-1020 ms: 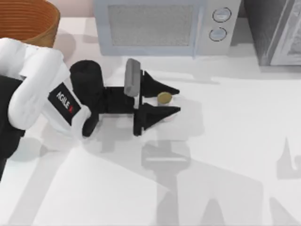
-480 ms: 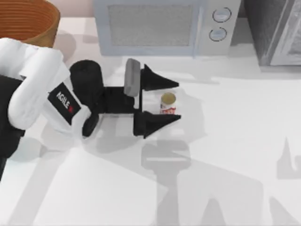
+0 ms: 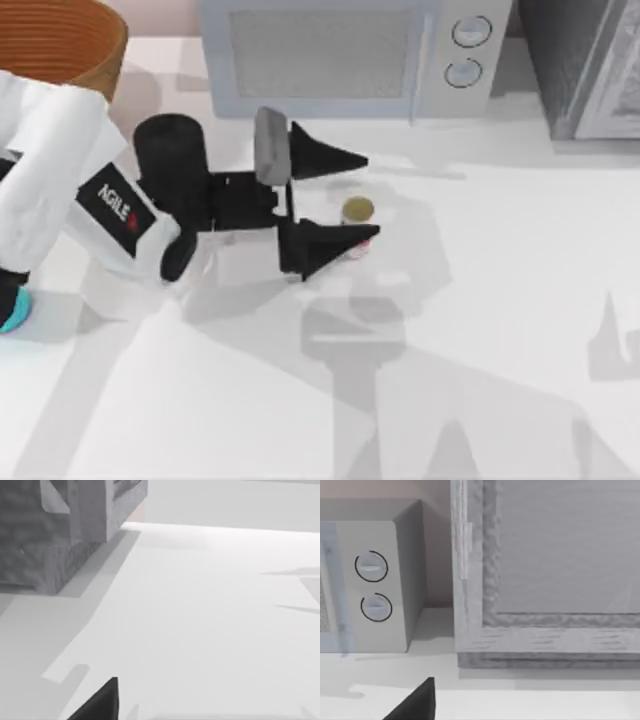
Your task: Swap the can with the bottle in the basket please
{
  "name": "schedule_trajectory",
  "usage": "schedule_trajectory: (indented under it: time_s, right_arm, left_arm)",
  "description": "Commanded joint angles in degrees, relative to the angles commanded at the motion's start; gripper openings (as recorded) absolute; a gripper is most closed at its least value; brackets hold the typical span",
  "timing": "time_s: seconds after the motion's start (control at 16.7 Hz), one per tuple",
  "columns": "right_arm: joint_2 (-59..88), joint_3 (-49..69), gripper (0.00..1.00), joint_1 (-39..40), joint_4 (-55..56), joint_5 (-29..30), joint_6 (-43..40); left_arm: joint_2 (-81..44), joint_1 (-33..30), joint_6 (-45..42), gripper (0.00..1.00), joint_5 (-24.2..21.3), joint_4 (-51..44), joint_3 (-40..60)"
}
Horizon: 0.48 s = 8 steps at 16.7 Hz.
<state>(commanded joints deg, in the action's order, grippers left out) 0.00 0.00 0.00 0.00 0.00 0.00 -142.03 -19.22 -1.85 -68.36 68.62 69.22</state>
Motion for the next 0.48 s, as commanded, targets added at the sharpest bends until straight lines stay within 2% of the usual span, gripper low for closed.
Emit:
schedule_trajectory:
  time_s: [0.24,0.48]
  right_arm:
    - [0.0,0.0,1.0,0.0,0.0,0.0,0.0]
    - [0.0,0.0,1.0,0.0,0.0,0.0,0.0]
  left_arm:
    - [15.13,2.03,-2.18,1.0,9.12,-8.91,-7.89]
    - [39.39,4.72,-4.68,1.0,21.21,-20.48,-18.62]
